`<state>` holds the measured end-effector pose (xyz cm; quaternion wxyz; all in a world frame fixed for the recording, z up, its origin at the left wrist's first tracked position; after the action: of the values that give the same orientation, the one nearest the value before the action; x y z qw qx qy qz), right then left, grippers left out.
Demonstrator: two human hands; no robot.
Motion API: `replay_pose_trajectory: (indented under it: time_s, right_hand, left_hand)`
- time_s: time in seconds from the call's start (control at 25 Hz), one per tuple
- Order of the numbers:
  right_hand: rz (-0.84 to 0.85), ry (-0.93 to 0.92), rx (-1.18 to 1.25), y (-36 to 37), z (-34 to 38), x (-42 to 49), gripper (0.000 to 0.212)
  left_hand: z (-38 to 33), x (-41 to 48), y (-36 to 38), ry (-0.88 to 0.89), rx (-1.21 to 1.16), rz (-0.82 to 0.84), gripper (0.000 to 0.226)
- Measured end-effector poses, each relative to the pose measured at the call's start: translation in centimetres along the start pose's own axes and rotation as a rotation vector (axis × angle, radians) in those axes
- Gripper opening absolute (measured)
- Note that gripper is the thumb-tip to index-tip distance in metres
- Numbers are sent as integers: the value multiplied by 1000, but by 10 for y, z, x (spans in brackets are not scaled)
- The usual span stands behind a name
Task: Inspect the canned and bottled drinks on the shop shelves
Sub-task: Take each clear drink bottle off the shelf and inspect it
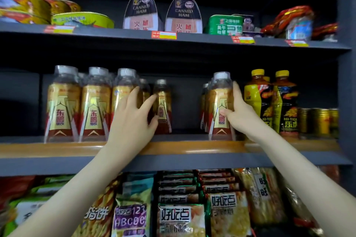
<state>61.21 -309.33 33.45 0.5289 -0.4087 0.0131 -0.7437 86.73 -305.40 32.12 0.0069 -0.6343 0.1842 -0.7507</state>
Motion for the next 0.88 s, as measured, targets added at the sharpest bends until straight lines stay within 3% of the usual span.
replay_pose_trajectory:
  time_s: [0.16,0.4,0.48,0.6,0.68,0.88]
  right_hand:
    - [-14,-151,-279,10,13,-9,99]
    - [-34,-122,-514,15,18,-11,103]
    - [-84,-248,-635,27,41,-17,104]
    - [83,-369,-551,79,79,-8,107]
    - [256,-264,-449,125,89,16,109]
    - [264,-94,-392,188,85,85,114]
  left_hand:
    - [24,-6,-9,0,59,-19,58]
    - [73,-7,-15,95,118,155,72]
    - [83,-7,-11,97,101,210,75]
    - [85,-7,-6,105,83,200,75]
    - [85,-9,-4,114,96,162,72]
    - [84,-12,-3,139,105,96,70]
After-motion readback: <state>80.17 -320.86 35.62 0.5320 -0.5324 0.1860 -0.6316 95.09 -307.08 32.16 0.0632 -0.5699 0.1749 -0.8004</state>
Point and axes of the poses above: each hand's wrist, its own x-axis towards the middle knuckle, its own y-axis out of the palm, z = x × y, the point moved 7 cm from there along x, towards the middle knuckle, and after that the axes turned 4 degrees about y, right-handed, at the moved point
